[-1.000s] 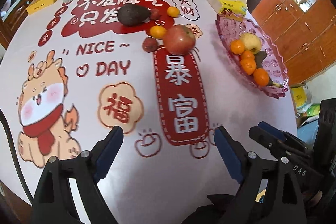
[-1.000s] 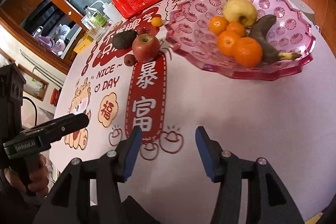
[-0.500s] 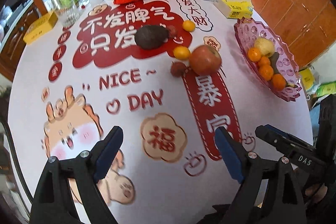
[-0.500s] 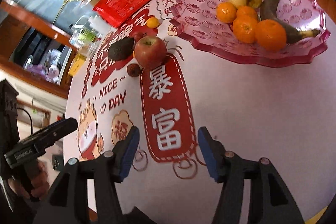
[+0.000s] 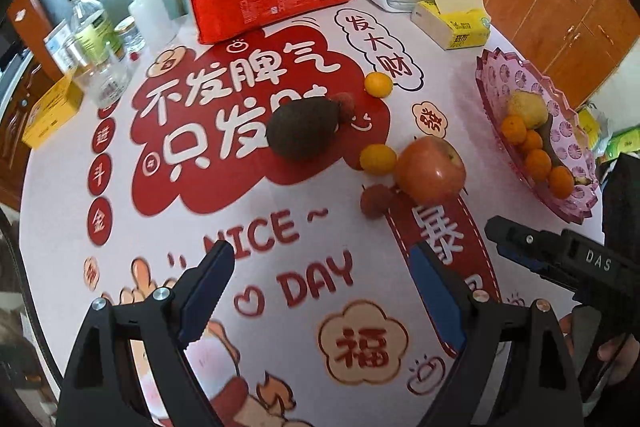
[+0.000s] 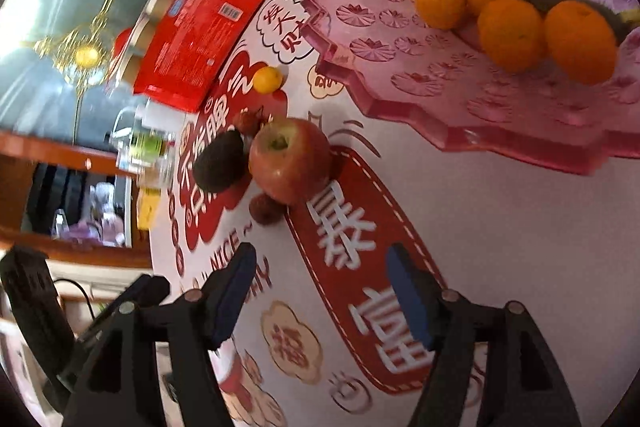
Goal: Organize fruits
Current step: 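Move both open tools back toward the red apple and lychee, then grasp the brown lychee with the left tool while the right tool grasps the red apple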
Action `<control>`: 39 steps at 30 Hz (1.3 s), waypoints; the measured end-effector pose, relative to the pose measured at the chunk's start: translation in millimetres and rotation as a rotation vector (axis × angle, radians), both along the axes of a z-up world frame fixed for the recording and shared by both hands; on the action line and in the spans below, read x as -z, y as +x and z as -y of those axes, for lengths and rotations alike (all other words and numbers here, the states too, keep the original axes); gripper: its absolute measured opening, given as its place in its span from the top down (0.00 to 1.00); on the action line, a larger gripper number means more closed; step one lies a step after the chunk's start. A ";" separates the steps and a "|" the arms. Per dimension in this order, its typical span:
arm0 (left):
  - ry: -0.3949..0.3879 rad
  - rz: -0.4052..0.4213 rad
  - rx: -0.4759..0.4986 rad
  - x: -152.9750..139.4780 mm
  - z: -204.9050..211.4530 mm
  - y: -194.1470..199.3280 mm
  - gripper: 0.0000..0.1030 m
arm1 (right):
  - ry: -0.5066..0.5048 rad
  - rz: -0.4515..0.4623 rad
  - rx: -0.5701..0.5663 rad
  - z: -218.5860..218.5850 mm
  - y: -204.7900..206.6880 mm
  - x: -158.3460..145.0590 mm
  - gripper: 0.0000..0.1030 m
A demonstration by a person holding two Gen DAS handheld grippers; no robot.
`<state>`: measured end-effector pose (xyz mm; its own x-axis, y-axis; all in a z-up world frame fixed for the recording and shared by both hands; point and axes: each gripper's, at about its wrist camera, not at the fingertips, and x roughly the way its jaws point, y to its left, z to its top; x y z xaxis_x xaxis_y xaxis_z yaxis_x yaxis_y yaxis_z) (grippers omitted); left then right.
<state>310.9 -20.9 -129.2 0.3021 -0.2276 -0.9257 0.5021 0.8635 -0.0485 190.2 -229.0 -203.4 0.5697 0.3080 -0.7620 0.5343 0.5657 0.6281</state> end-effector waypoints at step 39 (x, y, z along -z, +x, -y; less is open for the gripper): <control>-0.204 -0.019 0.061 89.8 44.7 26.5 0.56 | -0.065 0.012 0.009 -9.0 78.4 26.2 0.29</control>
<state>337.3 -65.6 -219.0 0.2650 -0.4283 -0.8639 0.5505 0.8028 -0.2292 268.6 -220.0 -229.7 0.5814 0.2527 -0.7734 0.5321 0.6010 0.5964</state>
